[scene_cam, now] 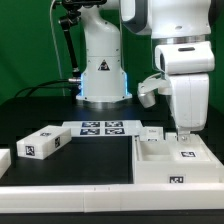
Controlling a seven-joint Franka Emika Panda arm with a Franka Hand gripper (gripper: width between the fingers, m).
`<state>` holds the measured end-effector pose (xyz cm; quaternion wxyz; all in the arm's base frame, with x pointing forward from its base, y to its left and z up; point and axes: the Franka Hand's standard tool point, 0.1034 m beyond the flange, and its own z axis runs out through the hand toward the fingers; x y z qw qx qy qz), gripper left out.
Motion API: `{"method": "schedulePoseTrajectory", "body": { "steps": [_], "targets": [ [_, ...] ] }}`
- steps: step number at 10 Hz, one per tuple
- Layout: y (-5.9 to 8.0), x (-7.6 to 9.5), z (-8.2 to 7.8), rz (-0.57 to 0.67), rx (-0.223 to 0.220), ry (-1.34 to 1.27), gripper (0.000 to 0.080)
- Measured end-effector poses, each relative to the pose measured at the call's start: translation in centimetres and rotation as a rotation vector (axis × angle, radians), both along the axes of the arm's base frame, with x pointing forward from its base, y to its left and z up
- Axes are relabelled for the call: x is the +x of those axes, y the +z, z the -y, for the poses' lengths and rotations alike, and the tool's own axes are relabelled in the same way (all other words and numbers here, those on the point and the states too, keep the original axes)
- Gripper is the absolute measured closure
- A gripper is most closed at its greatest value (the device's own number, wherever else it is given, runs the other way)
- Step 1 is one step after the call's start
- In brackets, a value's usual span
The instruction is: Assemble cabinet
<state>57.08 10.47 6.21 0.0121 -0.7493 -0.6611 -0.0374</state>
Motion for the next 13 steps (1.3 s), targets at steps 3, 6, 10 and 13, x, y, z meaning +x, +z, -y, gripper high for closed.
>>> {"method": "schedulePoseTrajectory", "body": {
  "steps": [3, 6, 10, 13],
  "targets": [
    [0.0, 0.5, 0.1, 0.002, 0.0, -0.003, 0.0731],
    [0.2, 0.5, -0.1, 0.004, 0.001, -0.002, 0.0499],
    [2.3, -1.8, -1.0, 0.007, -0.018, -0.071, 0.0176],
    [3.5, -5.9, -1.2, 0.003, -0.037, -0.116, 0.0008]
  ]
}}
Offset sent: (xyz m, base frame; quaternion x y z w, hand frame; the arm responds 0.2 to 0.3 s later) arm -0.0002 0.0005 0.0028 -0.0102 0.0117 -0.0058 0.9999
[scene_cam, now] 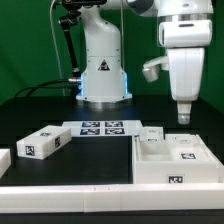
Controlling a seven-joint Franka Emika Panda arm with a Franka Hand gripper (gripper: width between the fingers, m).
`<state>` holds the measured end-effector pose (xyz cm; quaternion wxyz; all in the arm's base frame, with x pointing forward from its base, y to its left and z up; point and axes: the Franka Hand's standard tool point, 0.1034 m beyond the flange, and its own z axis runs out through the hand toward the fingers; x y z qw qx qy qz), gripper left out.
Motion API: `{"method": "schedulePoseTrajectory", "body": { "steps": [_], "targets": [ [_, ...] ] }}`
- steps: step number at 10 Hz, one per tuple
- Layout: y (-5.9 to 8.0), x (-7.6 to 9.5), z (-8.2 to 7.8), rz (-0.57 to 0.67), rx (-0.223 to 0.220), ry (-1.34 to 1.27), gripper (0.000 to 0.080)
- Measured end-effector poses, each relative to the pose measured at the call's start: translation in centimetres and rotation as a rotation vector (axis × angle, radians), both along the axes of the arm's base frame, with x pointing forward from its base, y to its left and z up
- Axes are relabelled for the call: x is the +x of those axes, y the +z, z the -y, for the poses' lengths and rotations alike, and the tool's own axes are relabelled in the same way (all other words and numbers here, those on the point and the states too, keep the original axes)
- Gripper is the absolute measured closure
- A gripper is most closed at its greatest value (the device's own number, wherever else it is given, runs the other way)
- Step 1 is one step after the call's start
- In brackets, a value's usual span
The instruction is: Assemble cabinet
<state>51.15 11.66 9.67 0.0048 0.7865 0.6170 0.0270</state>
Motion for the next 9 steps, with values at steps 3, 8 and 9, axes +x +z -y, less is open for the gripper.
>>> {"method": "schedulePoseTrajectory", "body": {
  "steps": [3, 8, 9],
  "targets": [
    [-0.3, -1.0, 0.1, 0.001, 0.0, -0.003, 0.0003],
    [-1.9, -3.9, 1.1, 0.011, 0.015, -0.005, 0.0003],
    [-2.7, -5.7, 1.3, 0.0, 0.016, -0.004, 0.0003]
  ]
}}
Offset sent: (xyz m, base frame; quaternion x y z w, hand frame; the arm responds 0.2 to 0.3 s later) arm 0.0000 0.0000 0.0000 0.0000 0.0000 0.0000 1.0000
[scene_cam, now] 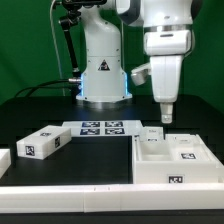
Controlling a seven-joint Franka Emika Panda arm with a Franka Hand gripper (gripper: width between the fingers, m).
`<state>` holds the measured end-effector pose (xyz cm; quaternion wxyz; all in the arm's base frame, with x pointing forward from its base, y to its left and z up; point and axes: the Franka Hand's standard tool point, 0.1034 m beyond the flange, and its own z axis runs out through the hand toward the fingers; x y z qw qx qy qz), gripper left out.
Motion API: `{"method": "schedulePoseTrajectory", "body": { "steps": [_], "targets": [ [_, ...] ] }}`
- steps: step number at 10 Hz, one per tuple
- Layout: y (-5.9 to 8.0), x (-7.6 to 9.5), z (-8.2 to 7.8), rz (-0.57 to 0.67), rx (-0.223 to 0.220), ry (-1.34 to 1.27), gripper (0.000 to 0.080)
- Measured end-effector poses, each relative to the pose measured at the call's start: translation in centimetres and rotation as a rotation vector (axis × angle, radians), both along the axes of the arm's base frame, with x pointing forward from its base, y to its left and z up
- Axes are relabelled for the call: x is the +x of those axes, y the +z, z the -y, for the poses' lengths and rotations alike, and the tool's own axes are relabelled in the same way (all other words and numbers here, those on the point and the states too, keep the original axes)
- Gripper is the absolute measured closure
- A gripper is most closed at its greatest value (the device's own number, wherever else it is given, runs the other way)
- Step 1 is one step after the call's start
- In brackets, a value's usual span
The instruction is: Assemble cabinet
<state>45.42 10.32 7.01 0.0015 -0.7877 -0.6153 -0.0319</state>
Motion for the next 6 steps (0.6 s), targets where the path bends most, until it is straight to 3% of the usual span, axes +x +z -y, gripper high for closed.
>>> {"method": "schedulePoseTrajectory", "body": {
  "steps": [3, 6],
  "targets": [
    [-1.8, -3.4, 1.1, -0.031, 0.004, -0.008, 0.0003],
    [-1.7, -3.1, 1.1, -0.028, 0.005, -0.009, 0.0003]
  ]
}}
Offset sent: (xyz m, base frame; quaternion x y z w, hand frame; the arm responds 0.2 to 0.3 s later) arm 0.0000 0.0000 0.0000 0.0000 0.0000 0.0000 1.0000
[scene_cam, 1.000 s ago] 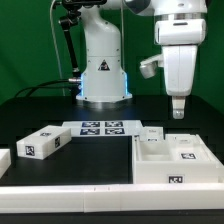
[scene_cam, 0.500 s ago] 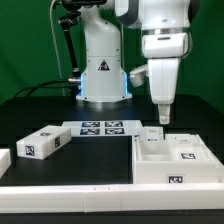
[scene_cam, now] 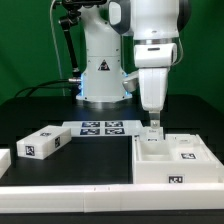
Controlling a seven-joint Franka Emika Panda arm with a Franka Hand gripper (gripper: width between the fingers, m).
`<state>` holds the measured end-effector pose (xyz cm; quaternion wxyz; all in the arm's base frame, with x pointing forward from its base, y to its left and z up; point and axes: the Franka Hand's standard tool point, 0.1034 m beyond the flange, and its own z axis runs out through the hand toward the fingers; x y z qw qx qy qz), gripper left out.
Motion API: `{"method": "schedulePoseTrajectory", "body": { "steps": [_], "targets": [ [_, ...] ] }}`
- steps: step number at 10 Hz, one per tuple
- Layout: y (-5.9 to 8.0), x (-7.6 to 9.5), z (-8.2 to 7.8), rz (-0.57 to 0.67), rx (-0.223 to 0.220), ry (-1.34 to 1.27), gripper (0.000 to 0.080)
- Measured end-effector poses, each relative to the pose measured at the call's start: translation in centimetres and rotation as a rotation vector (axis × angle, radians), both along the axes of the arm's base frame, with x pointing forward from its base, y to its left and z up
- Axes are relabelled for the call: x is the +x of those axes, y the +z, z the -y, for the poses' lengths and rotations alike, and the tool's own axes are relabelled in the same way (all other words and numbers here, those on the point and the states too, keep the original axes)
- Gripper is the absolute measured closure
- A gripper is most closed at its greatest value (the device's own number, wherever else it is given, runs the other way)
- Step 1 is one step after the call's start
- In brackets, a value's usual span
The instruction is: Assemble cabinet
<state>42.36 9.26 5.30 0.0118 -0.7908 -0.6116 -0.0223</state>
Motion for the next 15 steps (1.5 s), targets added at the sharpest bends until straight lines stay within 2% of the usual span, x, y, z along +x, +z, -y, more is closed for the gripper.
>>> {"method": "schedulePoseTrajectory", "body": {
  "steps": [1, 3, 5, 8, 11, 13, 14, 15],
  "targets": [
    [-0.1, -0.1, 0.0, -0.002, 0.0, 0.0, 0.0003],
    [-1.7, -2.3, 0.2, -0.007, 0.02, -0.008, 0.0003],
    [-3.0, -3.1, -0.1, -0.015, 0.039, -0.013, 0.0003],
    [-3.9, -3.8, -0.3, -0.035, 0.044, -0.016, 0.0003],
    [-4.1, -3.9, -0.3, -0.039, 0.045, -0.015, 0.0029],
    [-4.1, -3.9, -0.3, -0.039, 0.045, -0.015, 0.0385],
    [-4.1, -3.9, -0.3, -0.04, 0.045, -0.015, 0.0385],
    [-4.3, -4.1, -0.2, -0.044, 0.046, -0.017, 0.052]
  ]
}}
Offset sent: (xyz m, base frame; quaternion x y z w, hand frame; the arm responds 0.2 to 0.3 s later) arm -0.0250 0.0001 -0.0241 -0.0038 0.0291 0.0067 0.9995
